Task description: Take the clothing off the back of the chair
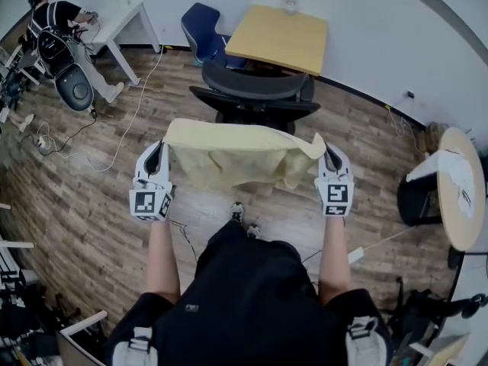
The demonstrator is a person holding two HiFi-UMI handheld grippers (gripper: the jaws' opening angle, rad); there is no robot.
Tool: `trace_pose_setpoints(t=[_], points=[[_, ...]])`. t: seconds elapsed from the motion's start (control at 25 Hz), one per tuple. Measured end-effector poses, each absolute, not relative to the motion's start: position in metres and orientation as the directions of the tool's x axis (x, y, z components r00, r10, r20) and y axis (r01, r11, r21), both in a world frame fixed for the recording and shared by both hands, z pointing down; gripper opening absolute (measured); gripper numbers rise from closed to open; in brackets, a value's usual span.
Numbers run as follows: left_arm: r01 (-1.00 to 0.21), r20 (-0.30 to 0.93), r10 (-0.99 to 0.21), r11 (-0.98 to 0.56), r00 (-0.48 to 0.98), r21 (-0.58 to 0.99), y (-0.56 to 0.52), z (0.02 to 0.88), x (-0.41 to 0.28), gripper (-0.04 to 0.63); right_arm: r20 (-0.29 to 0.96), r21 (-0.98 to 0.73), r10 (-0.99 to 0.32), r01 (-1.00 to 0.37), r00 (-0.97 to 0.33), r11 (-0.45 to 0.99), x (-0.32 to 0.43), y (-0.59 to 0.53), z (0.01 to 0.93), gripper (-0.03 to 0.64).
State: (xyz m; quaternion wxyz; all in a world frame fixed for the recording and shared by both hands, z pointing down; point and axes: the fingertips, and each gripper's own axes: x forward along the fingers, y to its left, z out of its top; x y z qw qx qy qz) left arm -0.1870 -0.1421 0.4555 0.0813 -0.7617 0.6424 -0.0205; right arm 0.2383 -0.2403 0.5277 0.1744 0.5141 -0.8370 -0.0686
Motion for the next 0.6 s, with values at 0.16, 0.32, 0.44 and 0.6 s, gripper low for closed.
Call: trace_pose_setpoints(t=[0.16, 0.32, 0.44, 0.6], points=[[-0.976, -0.073, -0.983, -0.158, 0.171, -0.152, -0.1398, 0.4568, -0.1862, 0.011, 0.214, 0.291, -0.885, -0.838, -0.414, 0.463, 0.2387, -0.2396, 0.5275, 0.003], [-0.976, -0.073, -0.983, -0.158, 0.17, -0.152, -0.1356, 0.4595, -0.1875, 0.011, 0.206, 0.291, -0.885, -0.838, -0.417, 0.462, 0.2373, -0.2367, 0.5289, 0.003], [-0.976, -0.067, -0.984, -0.156, 0.167, -0.149, -0.1387, 0.4602, -0.1916, 0.011, 0.21, 0.307, -0.882, -0.828, -0.423, 0.47, 0.2329, -0.2402, 0.5275, 0.003], [-0.977, -0.066, -0.984, -0.153, 0.165, -0.148, -0.1431, 0.4602, -0.1943, 0.011, 0.234, 0.305, -0.883, -0.832, -0.407, 0.464, 0.233, -0.2433, 0.5301, 0.003]])
